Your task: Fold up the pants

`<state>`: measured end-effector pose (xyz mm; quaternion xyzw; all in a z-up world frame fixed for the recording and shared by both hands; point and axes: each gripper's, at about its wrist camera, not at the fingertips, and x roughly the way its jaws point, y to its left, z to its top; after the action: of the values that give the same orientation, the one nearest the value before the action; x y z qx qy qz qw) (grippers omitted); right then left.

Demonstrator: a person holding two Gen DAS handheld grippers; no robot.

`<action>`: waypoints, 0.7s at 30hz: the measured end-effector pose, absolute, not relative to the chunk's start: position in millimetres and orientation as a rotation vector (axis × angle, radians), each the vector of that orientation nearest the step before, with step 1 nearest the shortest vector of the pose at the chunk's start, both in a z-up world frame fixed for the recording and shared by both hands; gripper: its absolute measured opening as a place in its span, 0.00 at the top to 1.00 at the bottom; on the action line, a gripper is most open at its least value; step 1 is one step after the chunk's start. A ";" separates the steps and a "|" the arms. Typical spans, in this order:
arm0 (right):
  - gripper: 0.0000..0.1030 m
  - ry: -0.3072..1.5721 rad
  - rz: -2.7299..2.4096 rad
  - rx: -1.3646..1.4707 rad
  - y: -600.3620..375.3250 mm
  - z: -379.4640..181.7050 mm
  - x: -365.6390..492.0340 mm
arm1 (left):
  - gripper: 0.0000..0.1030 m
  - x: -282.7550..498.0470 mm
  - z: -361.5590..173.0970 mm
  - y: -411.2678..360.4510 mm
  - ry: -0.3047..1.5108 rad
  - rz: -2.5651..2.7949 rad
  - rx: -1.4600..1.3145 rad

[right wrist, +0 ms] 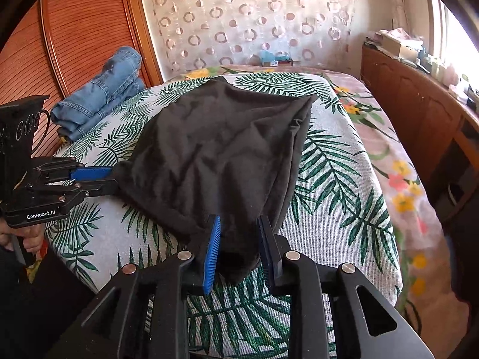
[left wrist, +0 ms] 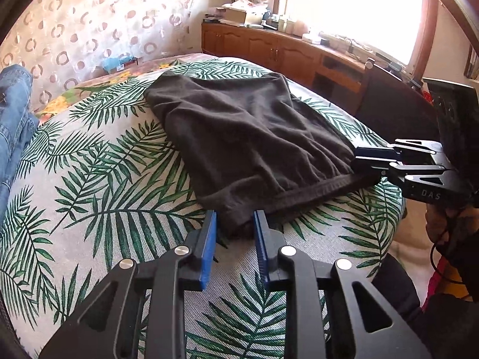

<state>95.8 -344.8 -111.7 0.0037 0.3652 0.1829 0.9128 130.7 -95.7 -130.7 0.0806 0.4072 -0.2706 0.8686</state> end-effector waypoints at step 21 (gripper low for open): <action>0.74 0.762 0.372 0.016 -345.5 -108.4 86.2 | 0.90 107.7 -127.2 -89.6 0.854 -0.575 0.160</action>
<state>86.2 -345.5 -108.4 0.0076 0.3695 0.1803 0.9115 107.7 -89.6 -127.2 0.0762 0.4079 -0.2747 0.8674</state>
